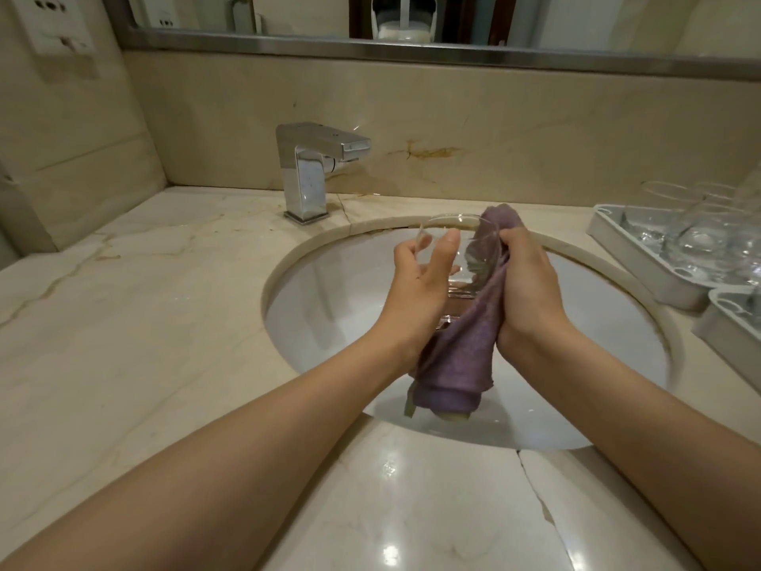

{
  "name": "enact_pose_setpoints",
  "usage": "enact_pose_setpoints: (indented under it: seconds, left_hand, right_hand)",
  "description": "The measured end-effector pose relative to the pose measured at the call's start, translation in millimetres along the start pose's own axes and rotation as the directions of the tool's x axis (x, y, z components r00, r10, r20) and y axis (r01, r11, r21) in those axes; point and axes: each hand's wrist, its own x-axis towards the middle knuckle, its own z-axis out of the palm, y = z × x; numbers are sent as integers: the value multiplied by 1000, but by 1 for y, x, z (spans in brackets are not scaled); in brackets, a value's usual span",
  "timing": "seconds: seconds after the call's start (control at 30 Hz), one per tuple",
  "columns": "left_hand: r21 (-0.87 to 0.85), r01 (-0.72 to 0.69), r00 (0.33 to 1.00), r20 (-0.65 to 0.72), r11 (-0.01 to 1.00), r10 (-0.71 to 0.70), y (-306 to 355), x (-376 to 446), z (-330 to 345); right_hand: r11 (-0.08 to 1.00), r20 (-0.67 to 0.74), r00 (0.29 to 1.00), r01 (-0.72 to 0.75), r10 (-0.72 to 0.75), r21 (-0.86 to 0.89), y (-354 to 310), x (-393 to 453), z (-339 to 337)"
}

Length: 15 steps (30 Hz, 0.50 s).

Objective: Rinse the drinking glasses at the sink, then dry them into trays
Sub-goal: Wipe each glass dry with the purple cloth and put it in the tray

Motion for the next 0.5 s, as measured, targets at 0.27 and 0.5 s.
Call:
enact_pose_setpoints:
  seconds: [0.27, 0.5]
  left_hand:
    - [76, -23, 997, -78, 997, 29, -6, 9, -6]
    - [-67, 19, 994, -107, 998, -26, -6, 16, -9]
  right_hand:
    - [925, 10, 960, 274, -281, -264, -3, -12, 4]
    - [472, 311, 670, 714, -674, -517, 16, -22, 7]
